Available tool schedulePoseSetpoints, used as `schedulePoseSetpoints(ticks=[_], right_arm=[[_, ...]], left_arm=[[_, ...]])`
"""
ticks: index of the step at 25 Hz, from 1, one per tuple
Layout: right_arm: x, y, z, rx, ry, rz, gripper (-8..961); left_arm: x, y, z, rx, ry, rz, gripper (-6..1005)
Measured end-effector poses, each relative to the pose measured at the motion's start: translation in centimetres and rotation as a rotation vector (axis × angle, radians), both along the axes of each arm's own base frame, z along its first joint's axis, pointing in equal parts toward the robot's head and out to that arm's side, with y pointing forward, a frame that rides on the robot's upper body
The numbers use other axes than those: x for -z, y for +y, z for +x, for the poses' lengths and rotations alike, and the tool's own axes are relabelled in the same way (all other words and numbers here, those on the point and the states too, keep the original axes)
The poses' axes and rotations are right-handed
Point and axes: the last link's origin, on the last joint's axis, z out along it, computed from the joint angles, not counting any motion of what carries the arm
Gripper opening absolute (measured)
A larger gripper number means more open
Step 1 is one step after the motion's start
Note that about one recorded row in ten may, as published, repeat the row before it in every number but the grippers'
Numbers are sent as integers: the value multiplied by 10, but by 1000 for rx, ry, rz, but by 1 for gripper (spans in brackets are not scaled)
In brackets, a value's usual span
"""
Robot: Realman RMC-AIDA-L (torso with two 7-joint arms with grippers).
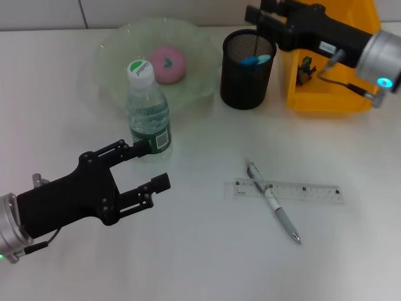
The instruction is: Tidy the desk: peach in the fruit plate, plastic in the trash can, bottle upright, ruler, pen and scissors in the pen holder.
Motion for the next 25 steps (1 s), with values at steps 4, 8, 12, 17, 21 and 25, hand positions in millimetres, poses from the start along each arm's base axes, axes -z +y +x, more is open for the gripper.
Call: schedulePoseSetpoints(ticks=[4,8,12,17,21,25], right_arm=[[-32,-25,-23,-131,-341,-176,481],[-43,-39,-35,-166,-559,-309,497],[-53,-44,-41,-106,-818,-419,513],[-43,-51,-38,-113,-976,-539,533],[-33,-57,-33,-163,-1049,-606,719],[-18,-59,-30,-226,-1096,-656,772]], left_arm=[[0,0,0,-2,-1,2,726],[0,0,0,-1,0,2,726],[0,2,-1,-5,5,6,726],[-1,1,-2,-10,7,7,726],[-1,2,-2,-13,9,10,726],[-1,2,-2,-14,11,11,726]])
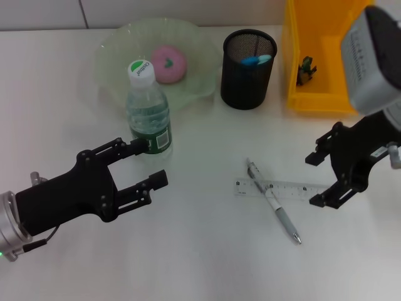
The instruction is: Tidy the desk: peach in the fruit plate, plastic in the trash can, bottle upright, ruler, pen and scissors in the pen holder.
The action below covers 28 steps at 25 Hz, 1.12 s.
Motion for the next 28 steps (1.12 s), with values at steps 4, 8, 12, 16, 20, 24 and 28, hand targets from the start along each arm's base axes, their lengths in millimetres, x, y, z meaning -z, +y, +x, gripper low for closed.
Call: schedulePoseSetpoints(ticks=[4,8,12,16,20,24,28], right_arm=[[14,5,-5,-72,46,-14,773],[27,7,-10,-117,75,-28,768],[53,9,-12,-153,47,-72,763],[68,12,-13,-167,42,-78,758],[82,14,-17,-176,58,-79,753],[90,16,-17,-194,53,-63,748],[95,17,-17,-190,58,-58,743]], left_arm=[[1,2,1,2,5,0,726],[1,3,1,1,6,1,726],[1,4,0,-5,10,0,726],[2,3,0,-10,9,0,725],[3,4,0,-12,10,-3,725],[4,4,0,-11,13,-6,725],[4,4,0,-11,14,-5,725]])
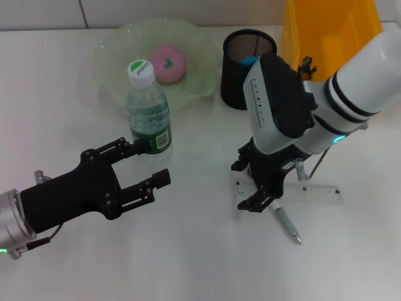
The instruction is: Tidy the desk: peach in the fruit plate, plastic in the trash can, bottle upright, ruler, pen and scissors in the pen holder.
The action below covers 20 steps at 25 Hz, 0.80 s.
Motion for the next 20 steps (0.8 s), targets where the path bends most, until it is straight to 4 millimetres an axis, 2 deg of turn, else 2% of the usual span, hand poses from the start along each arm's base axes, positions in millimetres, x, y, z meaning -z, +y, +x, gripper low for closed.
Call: schedulePoseSetpoints(ticks=[9,16,20], right_arm=[[12,3,3,23,7,11,732],[11,3,1,17,11,13,723],[11,3,1,17,11,13,618]], left_arm=[[1,0,0,2,0,-3,725],[1,-1,0,-2,-2,0,725],[1,-1,0,-2,0,1,725]])
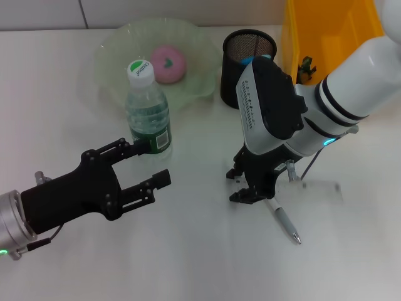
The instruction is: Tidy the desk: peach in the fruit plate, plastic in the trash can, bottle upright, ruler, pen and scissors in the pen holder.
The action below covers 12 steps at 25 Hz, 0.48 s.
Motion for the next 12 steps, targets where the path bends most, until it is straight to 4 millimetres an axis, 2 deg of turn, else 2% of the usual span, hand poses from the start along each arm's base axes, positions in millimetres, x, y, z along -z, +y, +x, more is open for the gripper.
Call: schedulePoseSetpoints(ticks=[6,12], right_arm=[[-4,-1,0,7,9,-3,393],[-22,1,-7,23,74,25,386]], left_arm=[[0,-1,-1,-3,1,1,725],[0,-1,-1,-3,1,1,725]])
